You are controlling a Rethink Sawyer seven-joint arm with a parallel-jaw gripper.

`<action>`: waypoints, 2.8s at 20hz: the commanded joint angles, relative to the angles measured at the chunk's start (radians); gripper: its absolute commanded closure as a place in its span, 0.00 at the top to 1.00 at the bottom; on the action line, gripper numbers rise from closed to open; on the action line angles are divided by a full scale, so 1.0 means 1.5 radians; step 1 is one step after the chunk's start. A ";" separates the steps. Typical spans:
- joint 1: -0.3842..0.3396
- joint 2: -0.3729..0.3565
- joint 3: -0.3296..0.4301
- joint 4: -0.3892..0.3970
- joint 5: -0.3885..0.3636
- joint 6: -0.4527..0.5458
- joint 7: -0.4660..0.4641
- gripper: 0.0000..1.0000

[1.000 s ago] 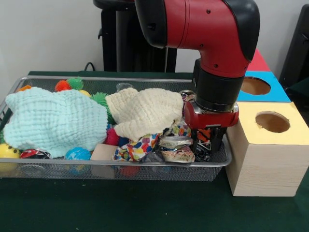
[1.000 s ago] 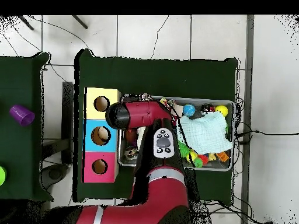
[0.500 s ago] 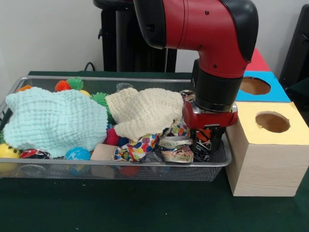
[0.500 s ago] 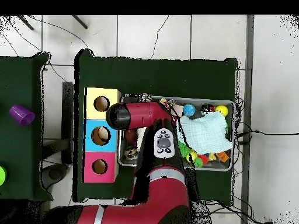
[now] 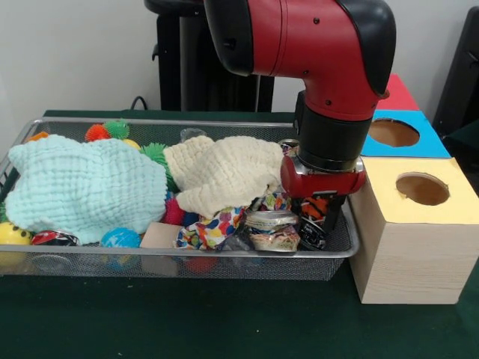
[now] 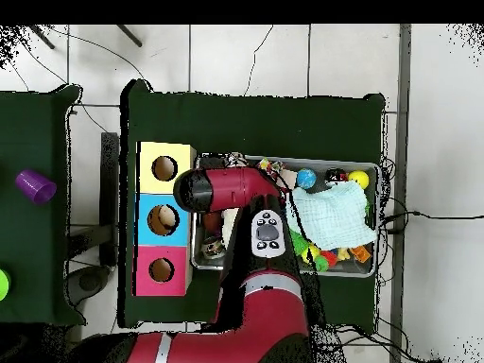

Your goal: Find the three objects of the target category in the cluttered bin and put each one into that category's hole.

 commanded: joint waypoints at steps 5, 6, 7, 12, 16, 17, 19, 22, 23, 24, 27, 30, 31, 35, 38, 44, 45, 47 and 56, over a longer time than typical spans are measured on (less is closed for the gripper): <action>-0.028 0.006 0.047 0.089 -0.049 0.031 -0.013 1.00; -0.030 0.004 0.048 0.095 -0.051 0.028 -0.014 1.00; -0.030 0.005 0.047 0.097 -0.053 0.025 -0.015 1.00; -0.018 0.001 0.039 0.101 -0.065 0.013 -0.008 1.00; -0.021 -0.011 0.063 0.133 -0.049 0.007 0.013 1.00; -0.028 -0.010 0.075 0.141 -0.043 0.004 0.015 1.00; -0.035 -0.009 0.090 0.152 -0.036 -0.003 0.020 1.00; -0.038 -0.007 0.101 0.159 -0.035 -0.010 0.023 1.00; -0.038 -0.006 0.105 0.161 -0.033 -0.011 0.024 1.00; -0.040 -0.006 0.109 0.162 -0.032 -0.012 0.023 1.00; -0.049 -0.008 0.124 0.167 -0.025 -0.008 0.024 1.00; -0.051 -0.006 0.136 0.172 -0.019 -0.011 0.033 1.00; -0.051 -0.005 0.138 0.172 -0.018 -0.012 0.036 1.00; -0.058 -0.007 0.147 0.175 -0.019 -0.009 0.036 1.00; -0.067 -0.011 0.158 0.182 -0.017 -0.008 0.032 1.00; -0.095 -0.002 0.195 0.198 -0.014 -0.023 0.024 1.00; -0.103 0.001 0.205 0.201 -0.012 -0.021 0.020 1.00; -0.122 0.005 0.227 0.209 -0.007 -0.016 0.012 1.00; -0.093 -0.056 0.204 0.243 -0.014 -0.005 0.071 1.00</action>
